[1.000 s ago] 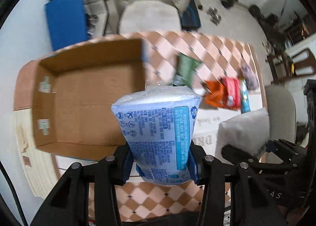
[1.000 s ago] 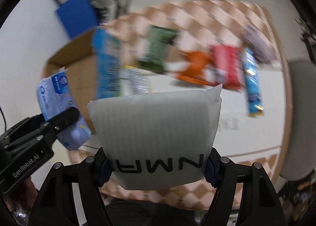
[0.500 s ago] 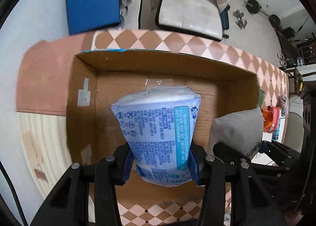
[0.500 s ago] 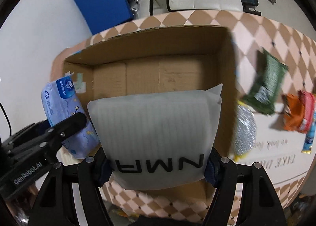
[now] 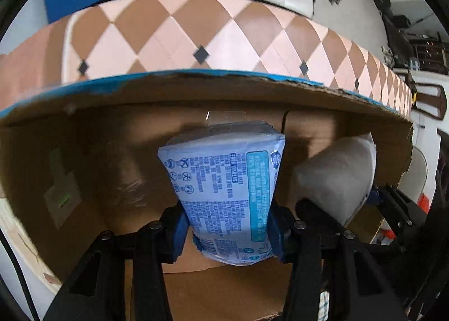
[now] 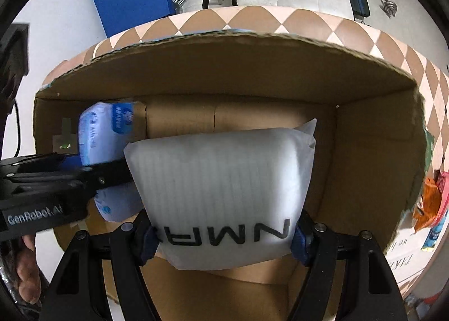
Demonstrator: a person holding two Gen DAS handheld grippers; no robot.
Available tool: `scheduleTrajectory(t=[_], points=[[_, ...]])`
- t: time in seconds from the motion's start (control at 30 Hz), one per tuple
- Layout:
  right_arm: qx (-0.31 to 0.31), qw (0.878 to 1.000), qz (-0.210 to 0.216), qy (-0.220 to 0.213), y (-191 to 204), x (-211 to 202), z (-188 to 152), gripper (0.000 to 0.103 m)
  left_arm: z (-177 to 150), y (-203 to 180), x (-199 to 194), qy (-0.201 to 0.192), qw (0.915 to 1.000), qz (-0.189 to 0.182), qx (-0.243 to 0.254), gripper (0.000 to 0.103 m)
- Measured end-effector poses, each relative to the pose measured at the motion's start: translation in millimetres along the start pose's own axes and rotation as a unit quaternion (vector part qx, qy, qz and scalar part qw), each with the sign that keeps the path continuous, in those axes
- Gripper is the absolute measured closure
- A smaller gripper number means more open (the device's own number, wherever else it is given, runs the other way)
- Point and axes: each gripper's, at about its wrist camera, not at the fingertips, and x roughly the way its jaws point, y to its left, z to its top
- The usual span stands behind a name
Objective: Organize soft objects
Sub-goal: 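Carry both bags into the cardboard box and open both tools, then grasp the green snack bag with the left tool while the right grasps the red bag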
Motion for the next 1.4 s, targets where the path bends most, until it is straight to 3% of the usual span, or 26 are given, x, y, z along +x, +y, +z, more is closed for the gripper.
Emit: scheduleTrajectory(t=[0.2, 0.27, 0.37, 0.5, 0.57, 0.9, 0.97, 1.23, 1.4], points=[[-0.016, 1.000, -0.013, -0.009, 14, 3, -2, 0.021, 1, -5, -2, 0.008, 0.9999, 0.005, 0.004, 0.047], [-0.022, 1.000, -0.011, -0.009, 12, -4, -9, 0.010, -1, -4, -7, 0.001, 1.0000, 0.006, 0.001, 0.035], [-0.021, 0.999, -0.017, -0.017, 17, -17, -19, 0.006, -1, -7, -18, -0.020, 0.9996, 0.020, -0.001, 0.016], [-0.024, 0.999, -0.032, -0.022, 19, -30, -32, 0.003, -19, -11, -39, -0.061, 0.9964, 0.058, -0.005, 0.011], [-0.021, 0.999, -0.038, -0.029, 17, -38, -37, 0.000, -31, -15, -49, -0.086, 0.9934, 0.076, -0.006, 0.003], [-0.020, 0.993, -0.066, -0.093, 28, -82, -110, 0.000, -131, -22, -83, -0.211, 0.9703, 0.117, -0.015, 0.001], [-0.019, 0.993, -0.064, -0.102, 19, -82, -107, 0.000, -147, -27, -85, -0.223, 0.9679, 0.116, -0.015, 0.001], [-0.017, 0.991, -0.050, -0.121, 21, -108, -167, 0.000, -197, -31, -96, -0.249, 0.9615, 0.114, -0.021, 0.001], [-0.006, 0.992, -0.028, -0.125, 12, -116, -186, 0.000, -219, -46, -101, -0.258, 0.9585, 0.121, -0.011, 0.001]])
